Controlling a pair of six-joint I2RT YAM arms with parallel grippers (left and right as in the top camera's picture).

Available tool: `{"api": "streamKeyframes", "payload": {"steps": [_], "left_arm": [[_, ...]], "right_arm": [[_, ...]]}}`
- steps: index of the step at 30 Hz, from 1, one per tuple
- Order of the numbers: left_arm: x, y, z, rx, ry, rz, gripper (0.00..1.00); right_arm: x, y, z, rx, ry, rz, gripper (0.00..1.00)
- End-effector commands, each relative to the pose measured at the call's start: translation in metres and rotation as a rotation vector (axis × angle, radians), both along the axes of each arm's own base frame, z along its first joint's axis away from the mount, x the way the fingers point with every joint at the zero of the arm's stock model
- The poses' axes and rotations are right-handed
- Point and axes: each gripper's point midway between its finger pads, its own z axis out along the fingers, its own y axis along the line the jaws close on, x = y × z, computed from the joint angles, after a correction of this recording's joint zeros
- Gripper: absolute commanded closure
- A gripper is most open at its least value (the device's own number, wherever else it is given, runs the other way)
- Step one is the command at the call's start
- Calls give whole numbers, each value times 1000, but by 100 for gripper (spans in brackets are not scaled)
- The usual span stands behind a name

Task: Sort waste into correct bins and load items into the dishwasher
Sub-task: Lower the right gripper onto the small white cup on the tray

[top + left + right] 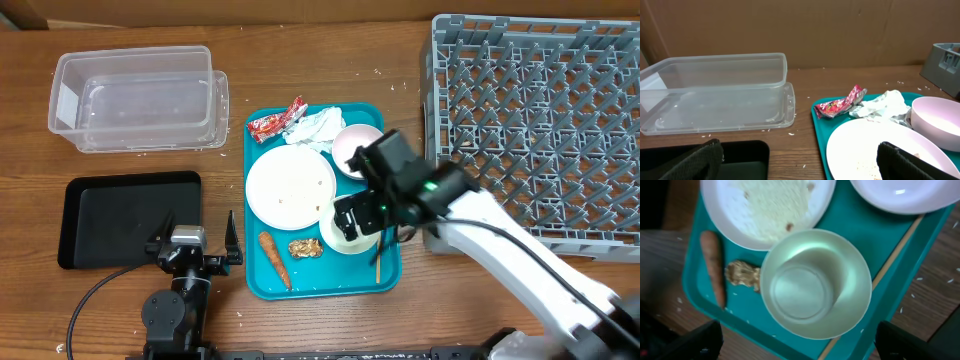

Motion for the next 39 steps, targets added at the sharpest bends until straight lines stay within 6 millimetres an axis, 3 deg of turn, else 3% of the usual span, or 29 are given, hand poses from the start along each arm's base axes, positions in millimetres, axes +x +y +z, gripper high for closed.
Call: {"api": "streamKeyframes", "payload": {"steps": [1,11,18,23,29,39], "left_arm": [[0,2,0,12,-6,9,0],[0,2,0,12,-6,9,0],[0,2,0,12,-6,9,0],[0,2,0,12,-6,9,0],[0,2,0,13,-6,9,0],[0,2,0,12,-6,9,0]], "right_arm": [[4,3,-16,-43,38,-9,0],[-1,15,-21,4,81,28,0],[11,-6,-39,-146,25,52,0],[8,5,-36,-84,44,69,0],[2,32,-26,68,79,113,0],[-1,35,-35,-22,35,126,0]]}}
